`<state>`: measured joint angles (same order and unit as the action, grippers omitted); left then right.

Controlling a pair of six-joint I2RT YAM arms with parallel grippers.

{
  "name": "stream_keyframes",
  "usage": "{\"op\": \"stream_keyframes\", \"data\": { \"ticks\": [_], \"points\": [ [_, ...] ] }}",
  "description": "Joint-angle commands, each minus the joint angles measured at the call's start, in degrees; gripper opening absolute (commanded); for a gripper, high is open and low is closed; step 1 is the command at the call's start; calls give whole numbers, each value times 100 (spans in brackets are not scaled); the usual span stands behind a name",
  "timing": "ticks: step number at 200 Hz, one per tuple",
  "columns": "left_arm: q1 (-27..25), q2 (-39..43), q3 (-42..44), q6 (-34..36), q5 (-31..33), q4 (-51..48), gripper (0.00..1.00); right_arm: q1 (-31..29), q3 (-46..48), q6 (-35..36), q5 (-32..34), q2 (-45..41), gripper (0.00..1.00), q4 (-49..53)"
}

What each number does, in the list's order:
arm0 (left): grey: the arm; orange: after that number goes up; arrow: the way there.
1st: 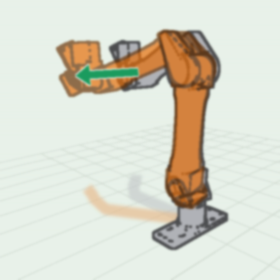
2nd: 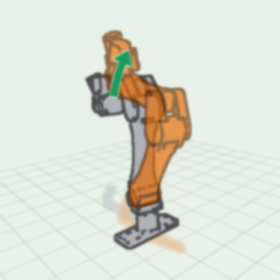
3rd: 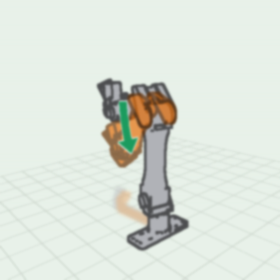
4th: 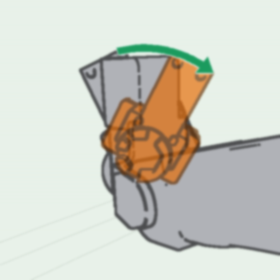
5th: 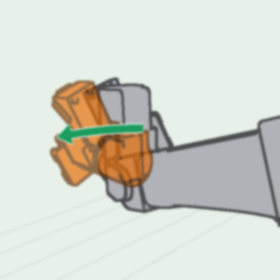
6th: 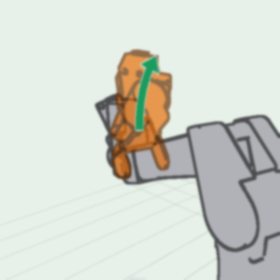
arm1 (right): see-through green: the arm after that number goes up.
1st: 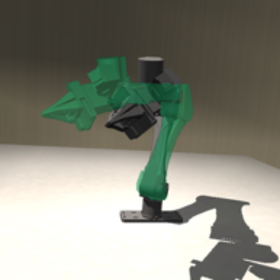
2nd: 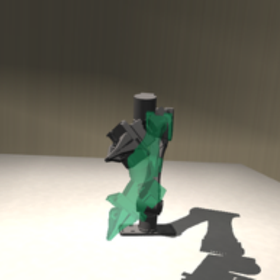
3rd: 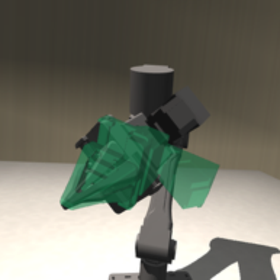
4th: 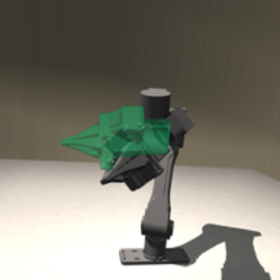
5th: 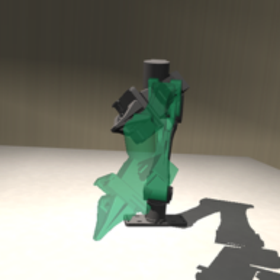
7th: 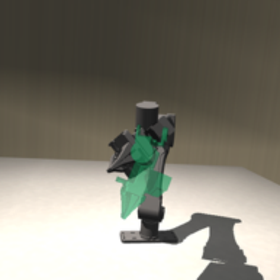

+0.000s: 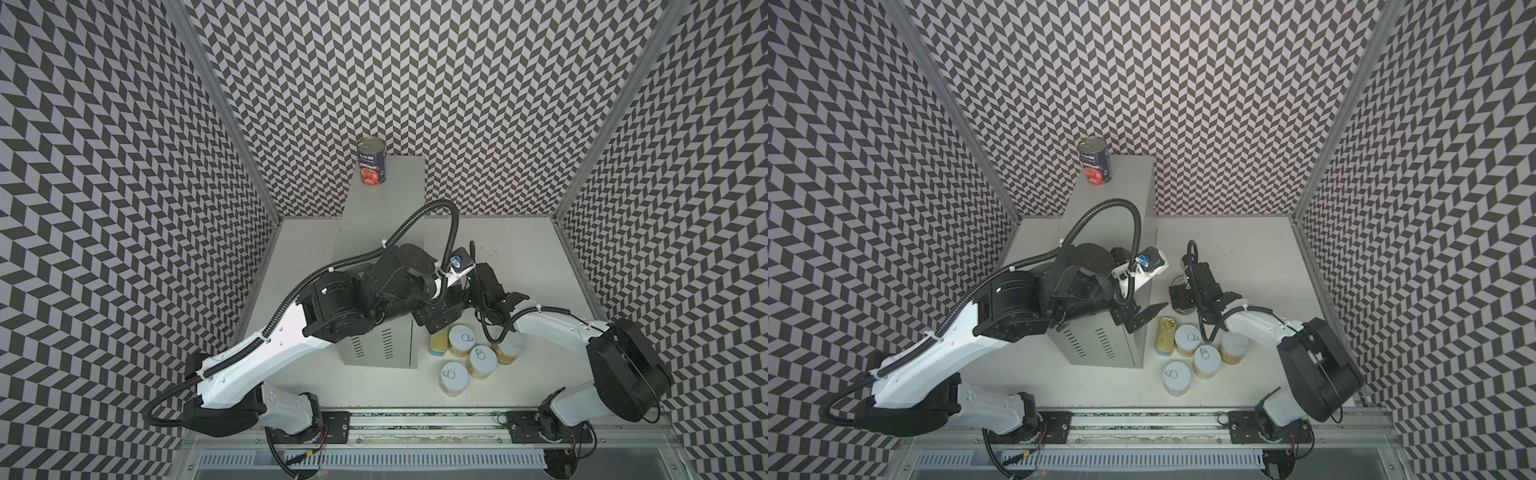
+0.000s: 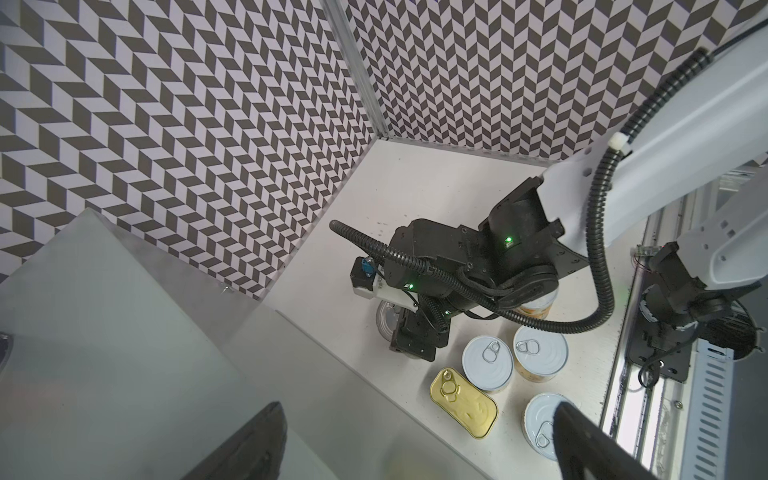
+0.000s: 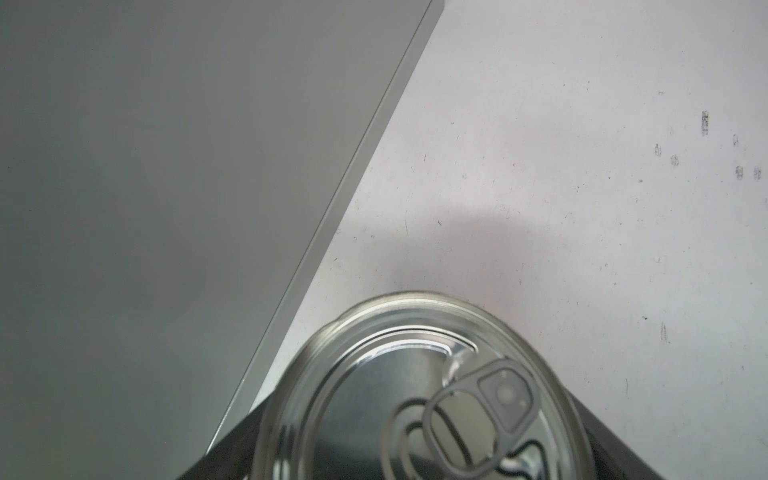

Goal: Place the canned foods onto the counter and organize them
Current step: 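Lower the right gripper around the blue-labelled can while the left arm swings inward, then close the right gripper and lift the blue-labelled can while the left arm draws back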

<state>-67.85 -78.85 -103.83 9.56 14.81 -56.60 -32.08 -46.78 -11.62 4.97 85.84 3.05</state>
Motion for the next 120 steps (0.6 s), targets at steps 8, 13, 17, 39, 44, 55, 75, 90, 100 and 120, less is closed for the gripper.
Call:
{"op": "stream_keyframes", "data": {
  "ticks": [8,13,17,39,44,55,75,90,100,120],
  "points": [
    [37,-2,150,57,293,296,100,-2,-302,92,95,-205,70,-282],
    [50,0,173,50,303,330,100,-3,-325,101,100,-227,70,-258],
    [53,8,193,40,311,360,100,-6,-343,121,107,-240,69,-243],
    [132,83,338,28,346,512,100,-1,-457,183,151,-338,66,-119],
    [147,107,380,28,360,553,100,-1,-481,194,173,-356,66,-97],
    [202,179,483,27,374,657,100,-2,-545,225,200,-420,65,-38],
    [329,329,661,12,365,833,100,-1,-655,231,262,-530,63,53],
    [440,464,802,2,298,977,100,-2,-711,255,334,-622,63,86],
    [524,558,908,2,248,1067,100,-2,-751,274,371,-682,62,104],
    [681,729,1085,-6,150,1208,100,0,-838,310,402,-809,61,110]
  ]
}}
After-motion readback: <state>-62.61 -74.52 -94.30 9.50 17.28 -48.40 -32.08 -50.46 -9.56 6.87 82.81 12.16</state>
